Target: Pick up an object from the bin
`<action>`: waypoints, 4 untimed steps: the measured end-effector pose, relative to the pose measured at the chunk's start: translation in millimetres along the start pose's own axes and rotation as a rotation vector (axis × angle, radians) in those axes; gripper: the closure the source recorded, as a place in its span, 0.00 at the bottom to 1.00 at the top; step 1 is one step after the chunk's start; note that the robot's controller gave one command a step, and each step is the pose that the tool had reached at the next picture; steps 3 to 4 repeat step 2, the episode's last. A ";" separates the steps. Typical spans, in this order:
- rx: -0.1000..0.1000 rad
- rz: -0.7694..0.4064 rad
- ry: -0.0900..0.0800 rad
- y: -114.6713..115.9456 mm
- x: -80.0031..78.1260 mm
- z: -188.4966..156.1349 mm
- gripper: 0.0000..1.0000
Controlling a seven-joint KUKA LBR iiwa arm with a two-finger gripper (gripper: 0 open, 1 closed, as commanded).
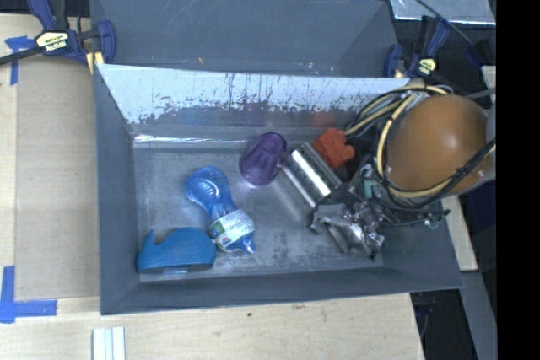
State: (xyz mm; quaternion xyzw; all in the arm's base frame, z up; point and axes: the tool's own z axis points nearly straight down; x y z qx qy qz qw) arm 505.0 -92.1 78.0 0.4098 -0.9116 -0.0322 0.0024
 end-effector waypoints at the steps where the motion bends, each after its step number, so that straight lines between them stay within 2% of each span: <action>1: -0.002 -0.003 0.001 1.9 1.0 -6.1 1.00; 2: 0.001 0.001 0.002 2.2 2.6 -25.6 1.00; 4: 0.001 0.001 0.002 2.2 2.6 -25.6 1.00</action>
Offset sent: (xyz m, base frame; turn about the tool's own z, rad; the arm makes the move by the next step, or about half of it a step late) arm 0.0000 -0.0001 0.0140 0.0000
